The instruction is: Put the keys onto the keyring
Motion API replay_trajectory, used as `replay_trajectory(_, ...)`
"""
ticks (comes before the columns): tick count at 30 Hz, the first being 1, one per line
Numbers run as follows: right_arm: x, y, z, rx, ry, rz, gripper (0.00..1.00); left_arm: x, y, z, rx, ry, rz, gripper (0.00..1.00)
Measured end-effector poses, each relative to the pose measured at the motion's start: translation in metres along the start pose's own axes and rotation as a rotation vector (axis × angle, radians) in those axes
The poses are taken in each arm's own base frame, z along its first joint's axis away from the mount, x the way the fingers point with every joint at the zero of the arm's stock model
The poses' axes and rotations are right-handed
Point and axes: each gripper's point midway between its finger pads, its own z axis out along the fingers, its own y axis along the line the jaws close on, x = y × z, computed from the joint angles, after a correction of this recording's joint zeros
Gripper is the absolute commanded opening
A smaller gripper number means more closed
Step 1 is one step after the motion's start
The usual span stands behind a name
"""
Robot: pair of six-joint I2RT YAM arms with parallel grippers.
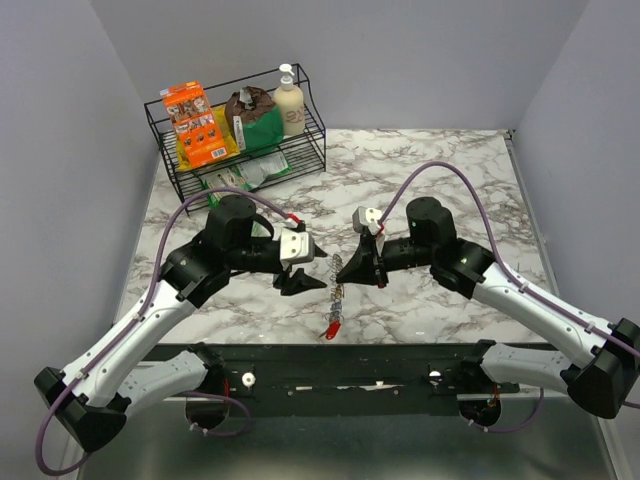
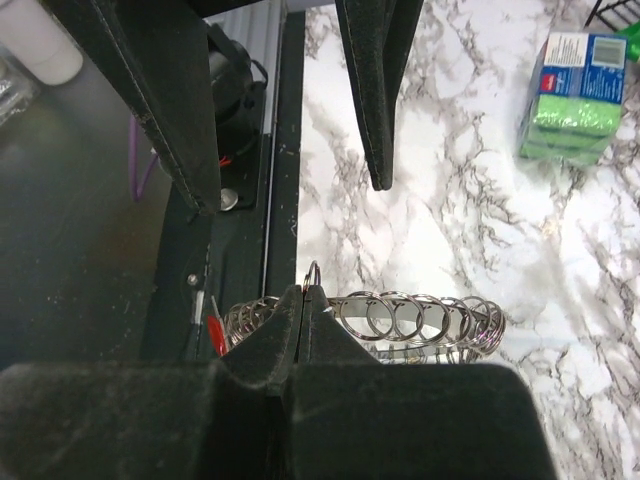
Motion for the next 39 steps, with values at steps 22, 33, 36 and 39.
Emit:
replay_trajectory(22, 0.017, 0.004, -0.003, -0.016, 0.096, 0.056, 0.0, 0.034, -0.003, 0.036, 0.083, 0.208, -0.055, 0.42)
replay_trajectory(33, 0.015, 0.003, -0.005, -0.009, 0.092, 0.048, 0.0, 0.044, -0.003, 0.038, 0.092, 0.253, -0.054, 0.25)
replay_trajectory(36, 0.014, 0.004, -0.005, -0.008, 0.089, 0.045, 0.0, 0.048, -0.003, 0.038, 0.098, 0.268, -0.059, 0.19)
replay_trajectory(39, 0.014, 0.003, -0.005, -0.004, 0.09, 0.045, 0.0, 0.05, -0.004, 0.039, 0.104, 0.275, -0.061, 0.06)
